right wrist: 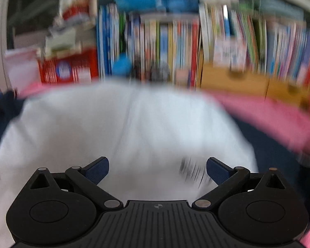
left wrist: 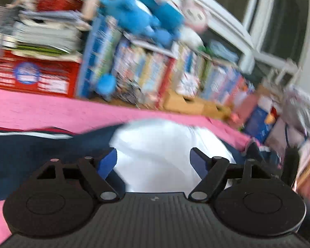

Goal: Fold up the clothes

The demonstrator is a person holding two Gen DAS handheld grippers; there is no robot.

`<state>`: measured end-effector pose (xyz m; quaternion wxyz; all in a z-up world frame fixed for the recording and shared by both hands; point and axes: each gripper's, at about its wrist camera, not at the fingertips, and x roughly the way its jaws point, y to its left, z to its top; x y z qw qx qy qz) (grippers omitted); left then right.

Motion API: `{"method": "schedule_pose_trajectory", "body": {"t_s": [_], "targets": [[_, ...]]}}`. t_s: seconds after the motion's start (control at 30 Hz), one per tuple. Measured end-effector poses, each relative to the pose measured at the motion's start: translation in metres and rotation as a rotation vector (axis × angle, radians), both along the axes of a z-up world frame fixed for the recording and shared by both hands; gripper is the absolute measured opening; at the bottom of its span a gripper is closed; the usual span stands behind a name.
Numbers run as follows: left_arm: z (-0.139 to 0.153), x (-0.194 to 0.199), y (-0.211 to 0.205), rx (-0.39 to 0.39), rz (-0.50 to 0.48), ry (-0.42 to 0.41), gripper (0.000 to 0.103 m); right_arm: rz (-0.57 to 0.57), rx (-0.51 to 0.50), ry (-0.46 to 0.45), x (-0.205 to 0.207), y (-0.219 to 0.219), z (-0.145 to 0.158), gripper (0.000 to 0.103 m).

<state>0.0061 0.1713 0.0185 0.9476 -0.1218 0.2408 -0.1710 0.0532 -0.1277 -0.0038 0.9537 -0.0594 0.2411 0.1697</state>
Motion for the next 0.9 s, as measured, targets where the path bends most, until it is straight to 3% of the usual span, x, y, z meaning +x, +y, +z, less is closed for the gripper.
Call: {"method": "schedule_pose_trajectory", "body": {"t_s": [0.1, 0.2, 0.23, 0.3, 0.37, 0.43, 0.5, 0.57, 0.67, 0.73, 0.8, 0.9], "targets": [[-0.023, 0.014, -0.026, 0.090, -0.015, 0.057, 0.077, -0.021, -0.020, -0.090, 0.036, -0.002, 0.030, 0.103], [-0.049, 0.017, -0.042, 0.142, -0.056, 0.131, 0.077, 0.005, -0.015, -0.051, 0.091, 0.010, 0.038, 0.103], [-0.057, 0.017, -0.046, 0.154, -0.073, 0.163, 0.077, 0.028, -0.007, -0.015, 0.109, 0.019, 0.035, 0.103], [-0.060, 0.005, -0.052, 0.219, -0.086, 0.113, 0.079, 0.038, 0.001, 0.089, 0.141, 0.035, 0.025, 0.102], [-0.048, -0.005, -0.042, 0.209, -0.093, 0.075, 0.077, 0.049, 0.035, 0.233, 0.160, 0.043, 0.010, 0.097], [-0.021, -0.010, -0.016, 0.098, -0.093, -0.015, 0.079, 0.136, 0.043, 0.290, 0.150, 0.047, 0.003, 0.096], [0.007, -0.002, 0.007, 0.010, -0.063, -0.069, 0.086, 0.259, -0.036, 0.200, 0.115, 0.052, 0.003, 0.096], [0.030, 0.016, 0.020, -0.030, 0.001, -0.097, 0.087, 0.351, -0.113, 0.125, 0.079, 0.054, -0.001, 0.096], [0.053, 0.049, 0.000, 0.085, 0.037, -0.166, 0.087, 0.428, -0.197, 0.113, 0.039, 0.057, -0.014, 0.097], [0.056, 0.071, -0.027, 0.159, -0.002, -0.182, 0.087, 0.462, -0.262, 0.116, 0.019, 0.061, -0.027, 0.098], [0.048, 0.089, -0.053, 0.214, -0.071, -0.176, 0.087, 0.464, -0.308, 0.036, -0.004, 0.061, -0.038, 0.100], [0.020, 0.107, -0.086, 0.368, -0.095, -0.118, 0.087, 0.486, -0.280, 0.072, -0.010, 0.052, -0.036, 0.100]]}}
